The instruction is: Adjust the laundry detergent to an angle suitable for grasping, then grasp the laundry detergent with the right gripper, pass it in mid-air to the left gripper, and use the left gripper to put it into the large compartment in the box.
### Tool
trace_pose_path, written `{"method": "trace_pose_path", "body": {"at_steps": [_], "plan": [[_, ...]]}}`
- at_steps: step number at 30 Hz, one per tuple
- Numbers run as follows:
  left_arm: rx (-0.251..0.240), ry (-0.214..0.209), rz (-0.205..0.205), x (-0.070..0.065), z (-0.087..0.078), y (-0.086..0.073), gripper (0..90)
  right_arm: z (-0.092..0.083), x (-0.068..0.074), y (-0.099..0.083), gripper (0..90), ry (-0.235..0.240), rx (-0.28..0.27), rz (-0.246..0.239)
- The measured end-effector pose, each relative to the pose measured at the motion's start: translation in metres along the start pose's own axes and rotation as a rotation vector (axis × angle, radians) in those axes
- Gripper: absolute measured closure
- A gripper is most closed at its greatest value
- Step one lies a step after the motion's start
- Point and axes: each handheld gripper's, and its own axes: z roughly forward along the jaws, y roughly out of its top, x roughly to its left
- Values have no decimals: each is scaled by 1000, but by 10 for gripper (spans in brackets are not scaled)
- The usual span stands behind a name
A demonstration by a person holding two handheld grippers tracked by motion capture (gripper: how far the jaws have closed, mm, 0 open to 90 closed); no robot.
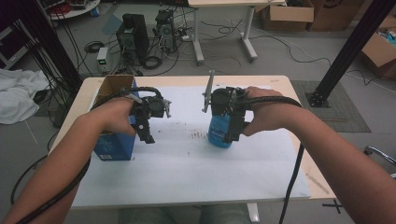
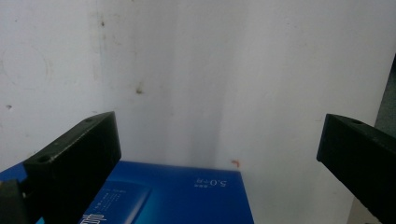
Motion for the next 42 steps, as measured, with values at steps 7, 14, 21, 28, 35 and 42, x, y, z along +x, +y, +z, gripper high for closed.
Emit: {"method": "trace_pose_path", "body": {"at_steps": [7,14,21,28,35,42], "plan": [[-6,5,0,-1,-5,-1,1,5,-1,1,0,4,15,5],[-21,12,4,3,-7,0,1,6,-2,-2,0,8,8,12],[-27,11,15,5,-8,2,1,10,-4,-6,0,18,3,44],[-23,5,7,4,-6,0,1,8,-3,-4,0,13,1,32],[-18,3,7,1,-6,-2,1,10,-12,-9,0,17,-24,61],[2,1,1,1,-4,-3,1,13,-7,-12,0,14,-31,60]]}}
